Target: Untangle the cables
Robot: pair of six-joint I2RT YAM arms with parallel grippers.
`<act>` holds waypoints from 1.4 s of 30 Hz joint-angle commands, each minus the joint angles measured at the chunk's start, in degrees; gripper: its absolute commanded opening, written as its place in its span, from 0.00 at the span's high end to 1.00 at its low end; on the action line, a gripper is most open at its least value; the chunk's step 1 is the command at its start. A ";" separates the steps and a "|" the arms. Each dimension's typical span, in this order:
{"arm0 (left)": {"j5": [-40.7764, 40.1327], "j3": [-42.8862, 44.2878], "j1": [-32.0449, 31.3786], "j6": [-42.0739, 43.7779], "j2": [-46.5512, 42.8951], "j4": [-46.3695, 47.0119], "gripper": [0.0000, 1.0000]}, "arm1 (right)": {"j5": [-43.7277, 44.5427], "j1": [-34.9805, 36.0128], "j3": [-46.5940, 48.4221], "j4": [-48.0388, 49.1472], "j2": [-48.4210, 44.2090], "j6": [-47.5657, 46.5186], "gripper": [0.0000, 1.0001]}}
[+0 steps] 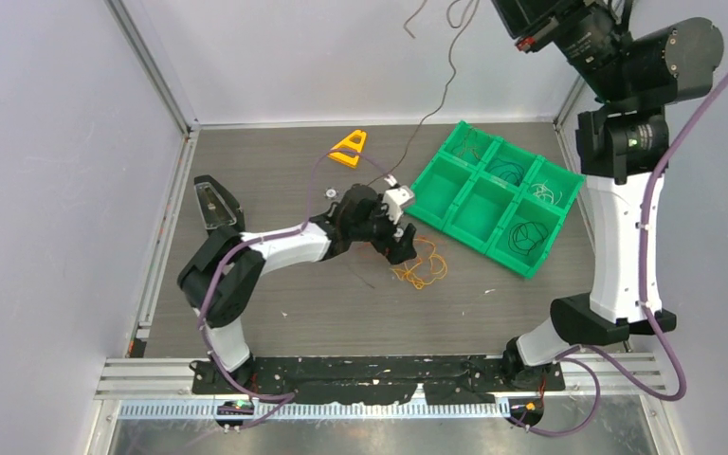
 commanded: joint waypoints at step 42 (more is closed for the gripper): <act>-5.90 -0.78 7.87 5.98 -11.11 -30.70 0.21 | -13.28 -50.85 -4.06 -22.58 -9.06 -13.62 0.95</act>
